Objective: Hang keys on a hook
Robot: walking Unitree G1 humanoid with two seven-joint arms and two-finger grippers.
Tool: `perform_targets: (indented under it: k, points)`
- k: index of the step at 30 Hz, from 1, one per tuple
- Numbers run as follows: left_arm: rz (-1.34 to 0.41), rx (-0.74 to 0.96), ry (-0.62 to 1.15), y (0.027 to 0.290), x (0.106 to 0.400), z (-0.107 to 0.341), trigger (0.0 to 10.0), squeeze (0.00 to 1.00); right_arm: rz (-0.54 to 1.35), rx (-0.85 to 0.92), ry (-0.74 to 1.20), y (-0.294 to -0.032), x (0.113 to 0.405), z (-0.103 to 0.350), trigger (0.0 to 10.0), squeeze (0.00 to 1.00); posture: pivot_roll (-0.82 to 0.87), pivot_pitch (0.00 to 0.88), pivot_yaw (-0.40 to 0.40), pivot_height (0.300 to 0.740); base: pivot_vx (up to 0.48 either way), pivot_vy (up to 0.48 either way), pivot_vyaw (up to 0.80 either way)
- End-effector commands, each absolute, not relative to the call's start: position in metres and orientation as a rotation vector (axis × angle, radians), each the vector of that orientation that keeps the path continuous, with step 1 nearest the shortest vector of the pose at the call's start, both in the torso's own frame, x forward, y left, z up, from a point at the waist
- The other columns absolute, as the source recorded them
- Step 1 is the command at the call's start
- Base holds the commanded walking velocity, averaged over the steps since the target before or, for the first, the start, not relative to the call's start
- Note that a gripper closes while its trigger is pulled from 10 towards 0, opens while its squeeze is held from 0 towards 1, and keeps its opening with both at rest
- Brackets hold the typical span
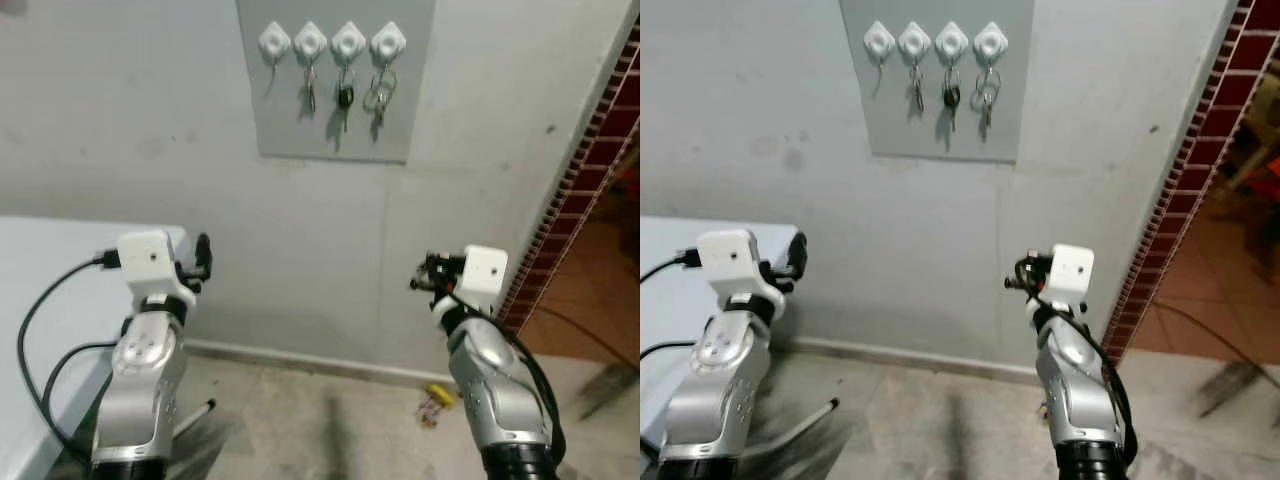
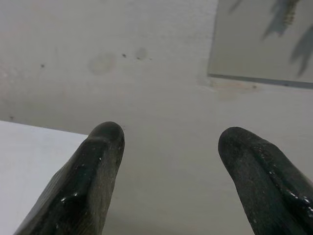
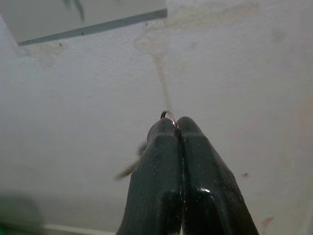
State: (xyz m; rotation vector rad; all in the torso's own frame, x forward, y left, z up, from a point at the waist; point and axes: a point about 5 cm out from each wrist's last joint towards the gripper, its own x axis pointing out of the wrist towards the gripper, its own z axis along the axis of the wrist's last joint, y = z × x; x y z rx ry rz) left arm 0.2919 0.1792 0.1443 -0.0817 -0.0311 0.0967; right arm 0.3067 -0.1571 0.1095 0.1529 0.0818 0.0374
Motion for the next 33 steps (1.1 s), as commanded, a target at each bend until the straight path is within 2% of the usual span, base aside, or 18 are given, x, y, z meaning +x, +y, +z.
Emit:
perform_targets:
  k: [1,9,12,21,26,33]
  points:
    - [0.101,-0.082,-0.021,0.1813,0.2919,0.1444,10.0,0.00,0.055,0.148,0.046,-0.1543,0.3083,0.1179,10.0,0.00,-0.10,0.000,0.044,0.740,0.000,0.000,0.00]
    - [0.111,-0.110,-0.026,0.1811,0.2893,0.1425,10.0,0.00,0.093,0.140,0.038,-0.1515,0.3119,0.1222,10.0,0.00,-0.08,0.000,0.024,0.740,0.000,0.000,0.00]
    - [0.105,-0.169,0.002,0.1796,0.2894,0.1392,10.0,0.00,0.106,0.126,0.032,-0.1497,0.3127,0.1234,10.0,0.00,-0.08,0.000,0.014,0.740,0.000,0.000,0.00]
    - [0.122,-0.192,0.007,0.1822,0.2894,0.1368,10.0,0.00,0.122,0.117,0.023,-0.1480,0.3130,0.1259,10.0,0.00,-0.08,0.000,0.006,0.740,0.000,0.435,0.00]
    - [0.142,-0.164,0.003,0.1834,0.2903,0.1374,10.0,0.00,0.124,0.117,0.020,-0.1488,0.3124,0.1260,10.0,0.00,-0.09,0.000,0.006,0.740,0.000,0.000,0.00]
    - [0.096,-0.200,-0.005,0.1793,0.2892,0.1386,10.0,0.00,0.122,0.111,0.018,-0.1494,0.3118,0.1261,10.0,0.00,-0.09,0.000,0.007,0.740,0.360,0.000,0.00]
